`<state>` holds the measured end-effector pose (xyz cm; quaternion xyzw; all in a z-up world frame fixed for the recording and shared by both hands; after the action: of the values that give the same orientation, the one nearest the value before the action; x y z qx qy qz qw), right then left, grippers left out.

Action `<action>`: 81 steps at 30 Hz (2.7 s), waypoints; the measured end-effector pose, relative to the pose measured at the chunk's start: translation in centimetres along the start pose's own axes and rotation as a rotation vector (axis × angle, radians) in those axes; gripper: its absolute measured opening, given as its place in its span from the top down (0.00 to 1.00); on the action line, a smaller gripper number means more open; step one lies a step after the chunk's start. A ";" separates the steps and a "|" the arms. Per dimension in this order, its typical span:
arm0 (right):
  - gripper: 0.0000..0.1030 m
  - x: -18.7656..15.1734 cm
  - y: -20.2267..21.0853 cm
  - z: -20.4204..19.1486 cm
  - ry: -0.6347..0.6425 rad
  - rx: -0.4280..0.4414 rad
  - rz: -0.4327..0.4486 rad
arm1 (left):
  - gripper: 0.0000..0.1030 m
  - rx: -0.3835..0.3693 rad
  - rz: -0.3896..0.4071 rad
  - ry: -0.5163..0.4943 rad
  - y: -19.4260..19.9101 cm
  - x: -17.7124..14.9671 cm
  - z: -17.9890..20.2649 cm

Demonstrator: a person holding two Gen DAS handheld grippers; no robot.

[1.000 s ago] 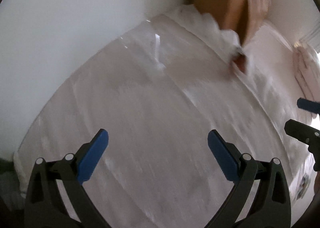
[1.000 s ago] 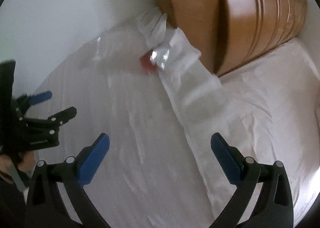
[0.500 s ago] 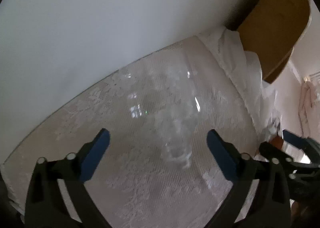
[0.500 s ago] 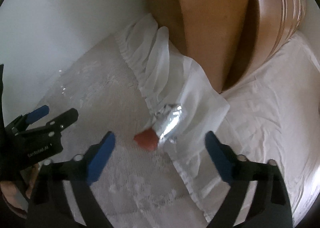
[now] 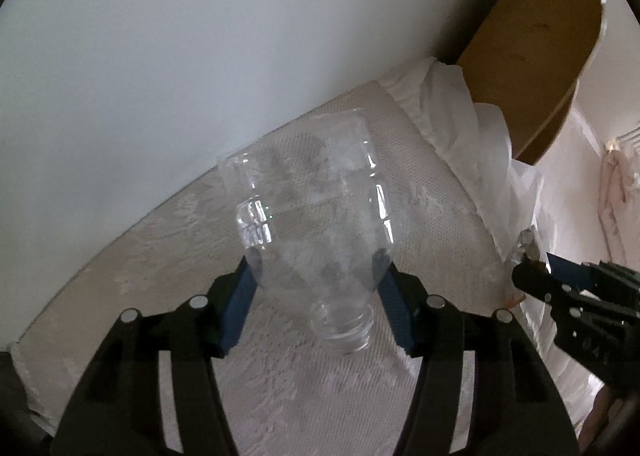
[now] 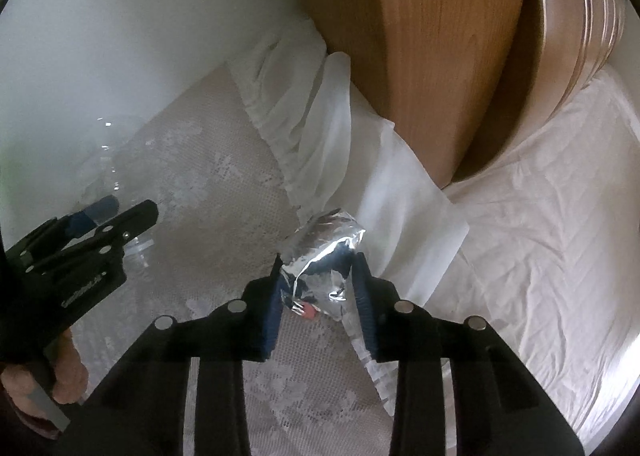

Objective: Collect trash
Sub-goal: 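Carry the foil pack and plastic bottle toward the green wastebasket, then drop the foil pack from the right tool into the wastebasket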

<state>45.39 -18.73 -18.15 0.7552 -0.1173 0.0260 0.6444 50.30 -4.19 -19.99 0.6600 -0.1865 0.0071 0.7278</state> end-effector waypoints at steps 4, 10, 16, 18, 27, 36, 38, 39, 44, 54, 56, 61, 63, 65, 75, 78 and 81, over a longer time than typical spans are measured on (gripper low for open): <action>0.71 -1.0 1.5 -0.2 0.027 -0.001 0.024 | 0.45 -0.009 0.031 -0.012 2.3 -1.8 0.1; 0.72 -4.7 4.4 -2.4 0.097 -0.001 0.077 | 0.45 0.039 0.094 -0.056 6.5 -6.4 0.2; 0.72 -12.5 7.7 -4.4 0.175 0.041 0.117 | 0.45 0.008 0.103 -0.060 9.9 -13.4 0.3; 0.72 -14.8 8.3 -4.8 0.197 0.050 0.112 | 0.45 0.009 0.093 -0.066 11.0 -16.1 1.0; 0.72 -28.7 9.7 -5.3 0.269 0.049 0.061 | 0.45 0.000 0.059 -0.076 14.8 -29.1 2.3; 0.72 -37.2 10.2 -3.3 0.200 0.090 0.041 | 0.45 -0.028 0.025 -0.130 16.2 -36.2 5.4; 0.72 -37.8 10.4 -2.8 0.191 0.087 0.049 | 0.45 -0.034 0.023 -0.141 16.2 -36.8 6.2; 0.72 -38.2 10.5 -2.6 0.190 0.086 0.052 | 0.45 -0.035 0.023 -0.148 16.2 -36.9 6.6; 0.72 -40.3 11.6 -1.3 0.167 0.067 0.083 | 0.45 -0.058 0.019 -0.189 16.3 -37.8 9.1; 0.72 -48.2 14.0 10.0 -0.170 0.000 0.145 | 0.45 -0.176 -0.015 -0.405 16.3 -41.5 19.2; 0.72 -49.4 14.0 12.2 -0.218 -0.020 0.138 | 0.45 -0.187 -0.018 -0.455 16.3 -42.0 21.3; 0.72 -53.8 13.4 19.1 -0.363 -0.090 0.108 | 0.45 -0.211 -0.032 -0.536 16.4 -43.4 25.0; 0.72 -55.2 13.1 20.9 -0.405 -0.102 0.093 | 0.45 -0.215 -0.035 -0.557 16.4 -43.9 26.1; 0.72 -56.0 12.8 22.3 -0.427 -0.097 0.086 | 0.45 -0.216 -0.038 -0.577 16.4 -44.4 26.9; 0.72 -58.6 12.2 25.1 -0.445 -0.071 0.083 | 0.45 -0.203 -0.046 -0.599 16.4 -45.3 27.6; 0.72 -58.2 12.1 24.7 -0.447 -0.069 0.082 | 0.45 -0.198 -0.045 -0.598 16.3 -45.4 27.4; 0.72 -58.1 11.9 24.5 -0.443 -0.065 0.082 | 0.45 -0.191 -0.044 -0.596 16.4 -45.6 27.2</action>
<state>-16.30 -36.05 -21.78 0.7158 -0.2870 -0.1181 0.6255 -3.41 -17.54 -15.50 0.5656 -0.3770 -0.2201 0.6996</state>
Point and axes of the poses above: each gripper's, at about its wrist camera, not at the fingertips, and y roughly against the way its jaws point, z to its right, x to its top, the point moved 6 cm from there along -y, roughly the way its jaws point
